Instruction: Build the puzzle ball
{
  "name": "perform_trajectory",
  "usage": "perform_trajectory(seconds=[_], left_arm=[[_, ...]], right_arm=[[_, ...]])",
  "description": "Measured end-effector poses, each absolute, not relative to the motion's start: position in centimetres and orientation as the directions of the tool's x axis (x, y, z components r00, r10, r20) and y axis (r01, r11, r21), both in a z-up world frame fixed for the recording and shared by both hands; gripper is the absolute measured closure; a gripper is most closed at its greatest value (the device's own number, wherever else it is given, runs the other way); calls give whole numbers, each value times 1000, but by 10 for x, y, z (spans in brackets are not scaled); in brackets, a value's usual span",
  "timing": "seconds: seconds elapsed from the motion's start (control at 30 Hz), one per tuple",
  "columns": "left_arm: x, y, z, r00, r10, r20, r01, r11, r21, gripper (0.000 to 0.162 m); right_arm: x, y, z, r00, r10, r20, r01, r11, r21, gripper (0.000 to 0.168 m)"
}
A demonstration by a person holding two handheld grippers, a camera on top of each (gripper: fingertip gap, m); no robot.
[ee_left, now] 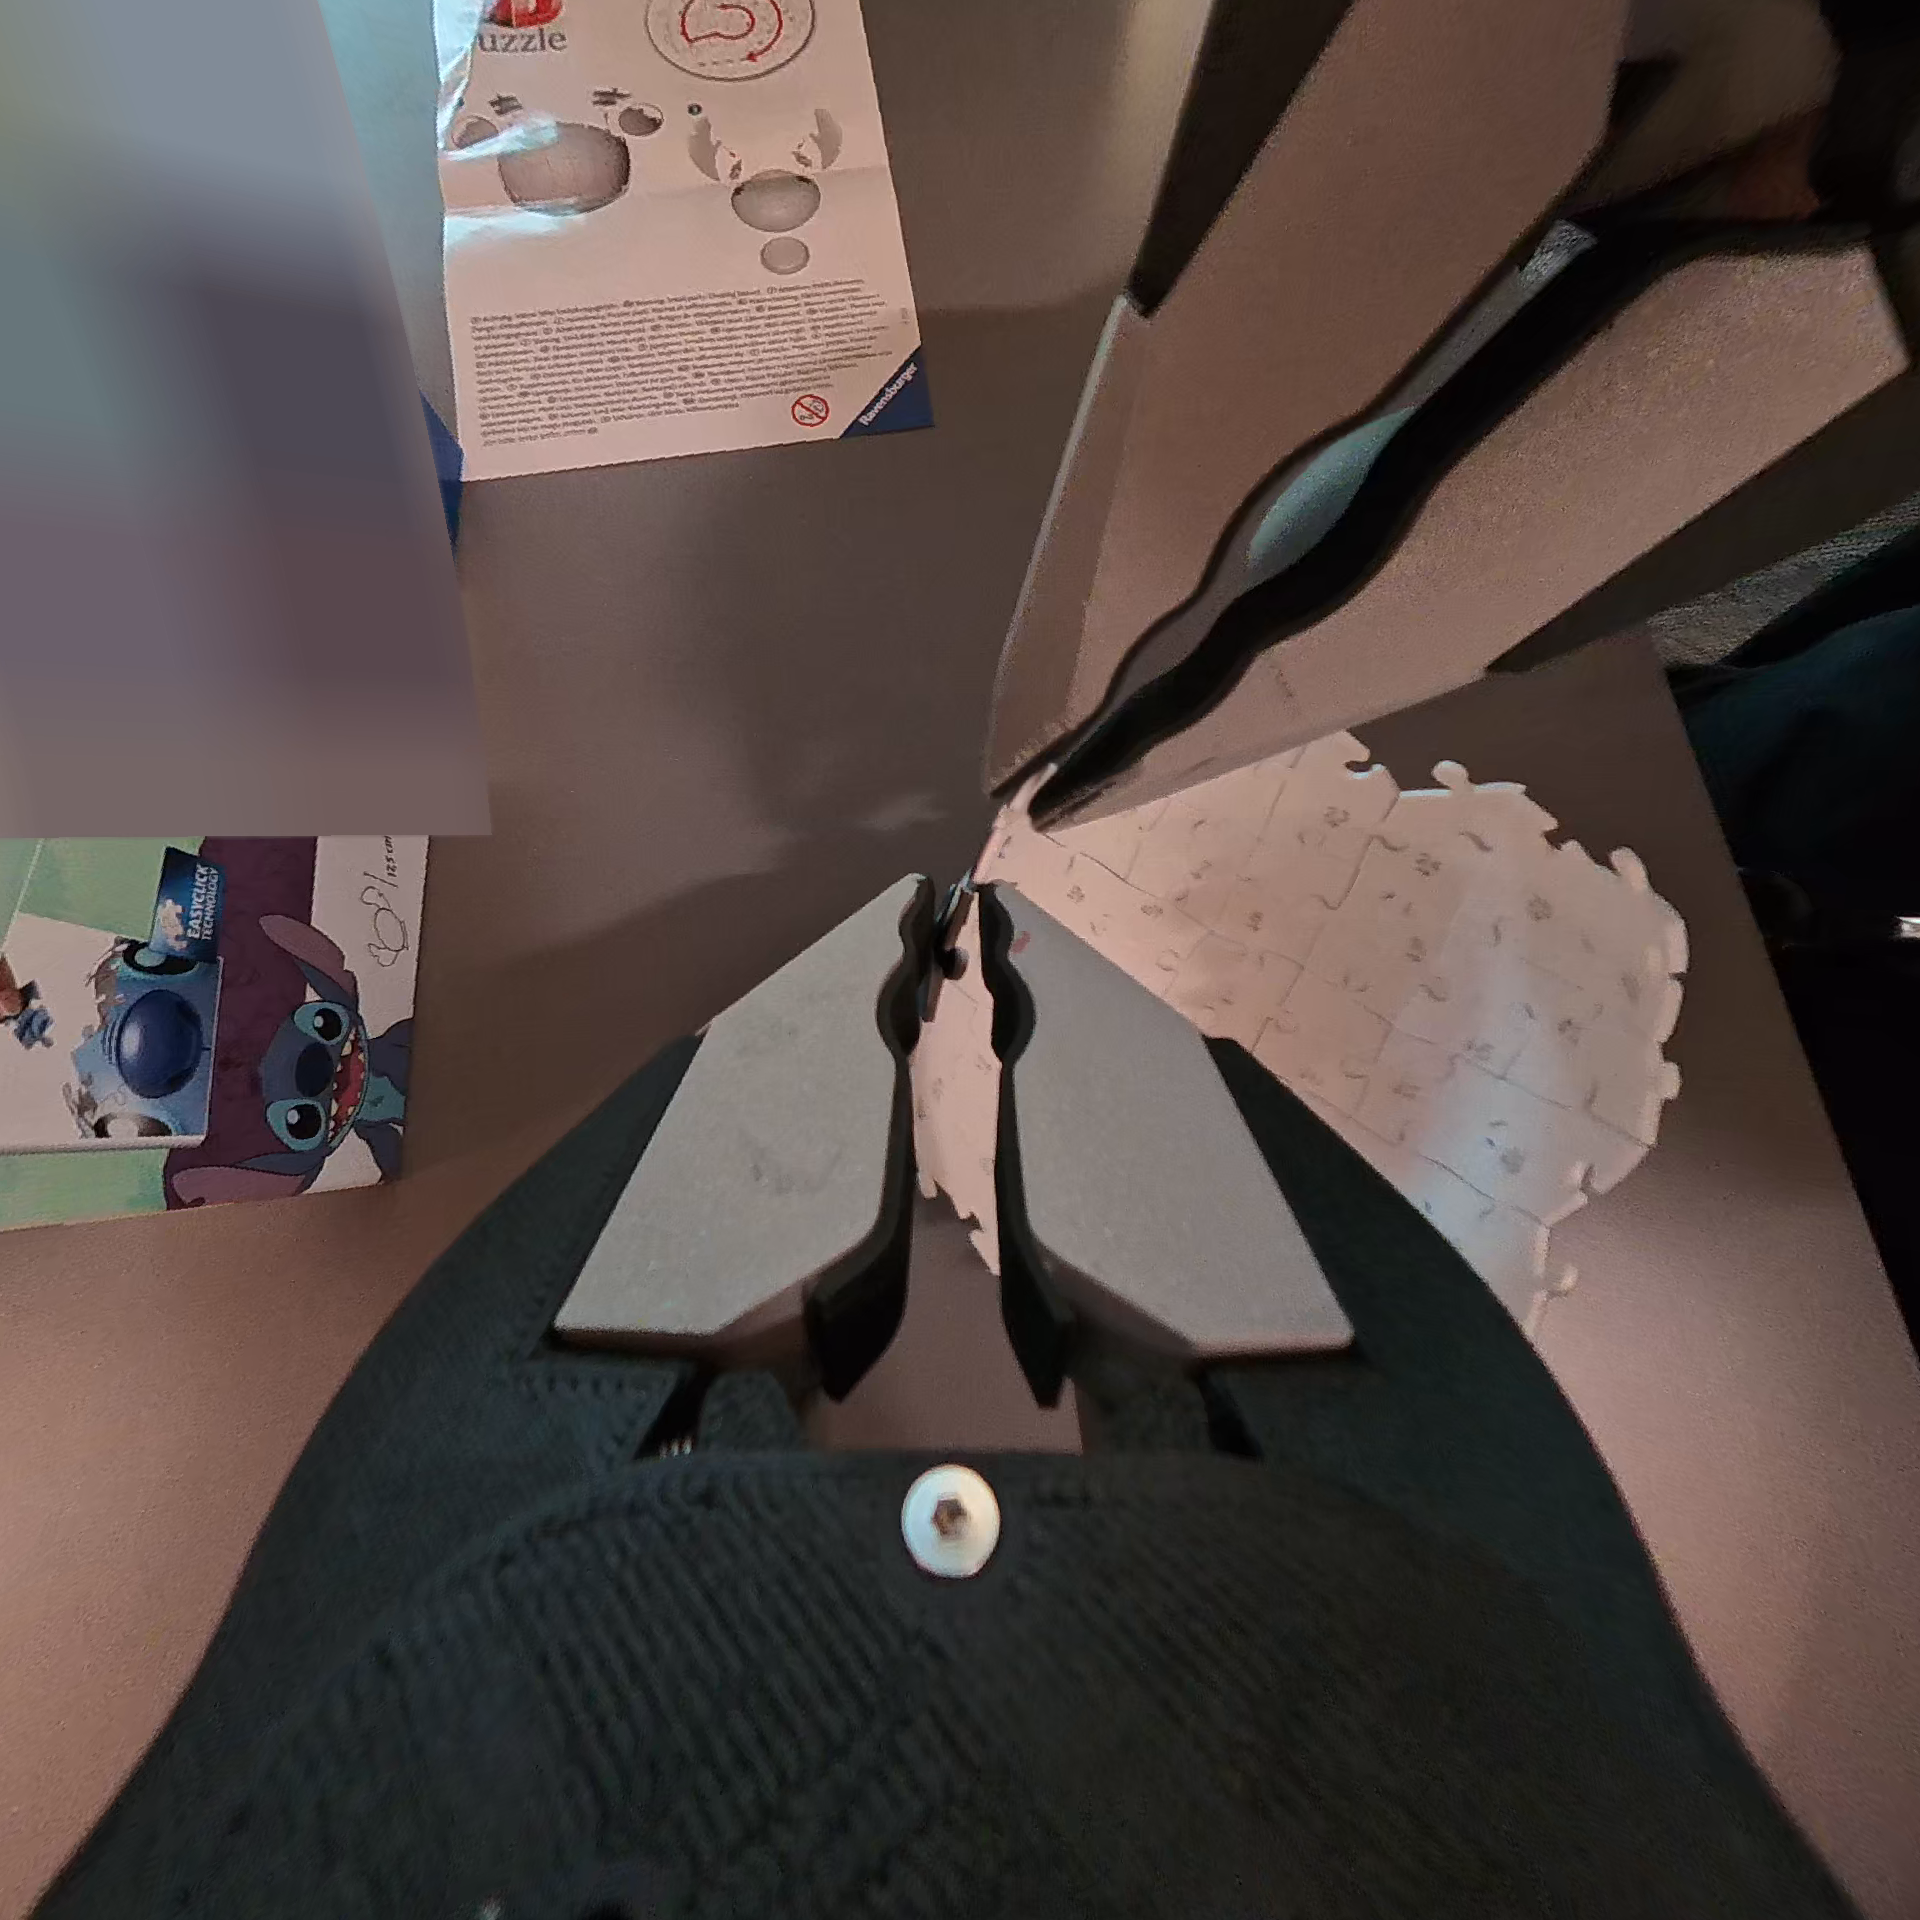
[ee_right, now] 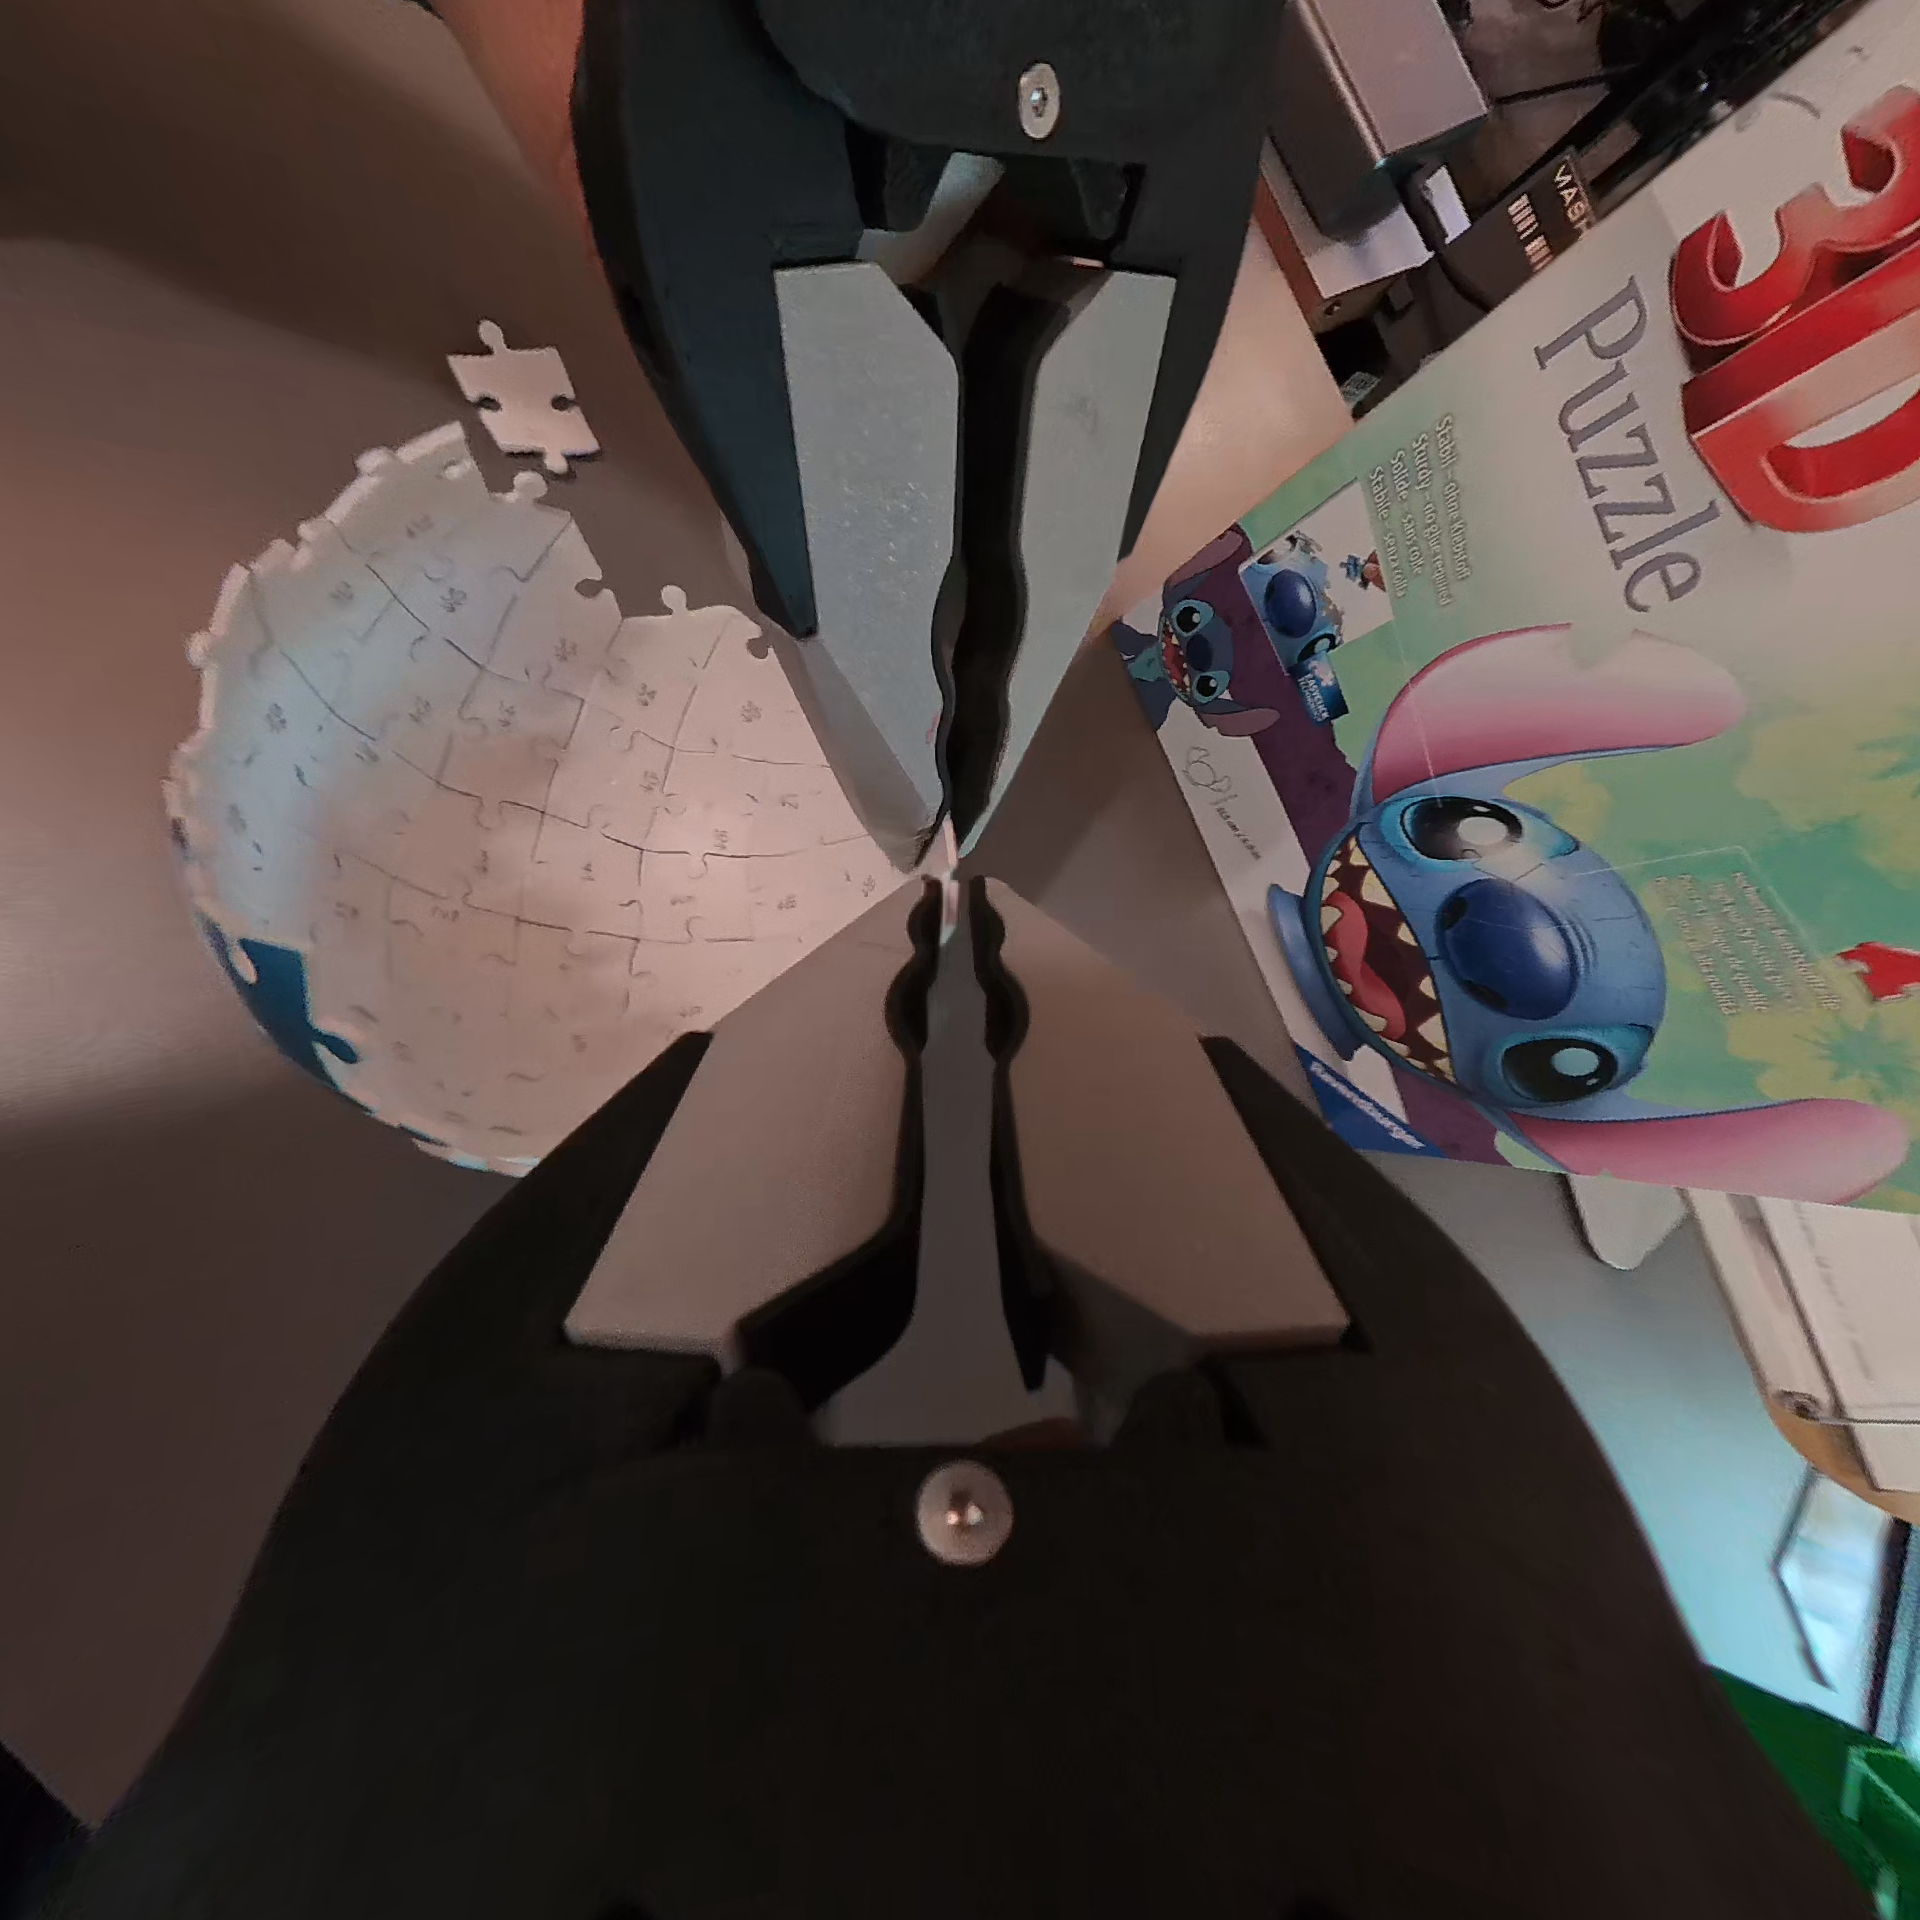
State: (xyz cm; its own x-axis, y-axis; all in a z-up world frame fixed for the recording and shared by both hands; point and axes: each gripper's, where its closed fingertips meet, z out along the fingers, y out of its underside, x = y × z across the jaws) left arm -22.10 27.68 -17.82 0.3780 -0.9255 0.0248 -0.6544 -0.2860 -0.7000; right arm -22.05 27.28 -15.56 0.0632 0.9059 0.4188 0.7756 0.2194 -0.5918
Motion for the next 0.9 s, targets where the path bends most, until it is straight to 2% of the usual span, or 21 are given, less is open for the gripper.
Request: perform_trajectory(seconds=[0.03,0.2,0.33,0.43,0.6,0.9], left_arm=[[-221,277,-178,379,-925,20,-656,-284,-699,156],[-223,277,-179,382,-924,11,-660,-281,-696,157],[-222,277,-178,385,-923,9,-660,-283,-696,156],[-223,277,-178,387,-922,2,-663,-280,-694,157],[-224,277,-177,389,-921,-8,-668,-275,-692,157],[-226,274,-178,391,-920,39,-660,-309,-684,154]], right_arm=[[-219,272,-156,71,919,389,767,199,-610,164],[-214,270,-159,82,972,220,720,94,-688,151],[-218,267,-168,51,996,69,713,13,-701,144],[-220,272,-178,33,996,81,757,28,-652,146],[-221,273,-189,-20,989,144,809,101,-579,166],[-222,274,-189,-38,986,163,799,128,-587,168]])
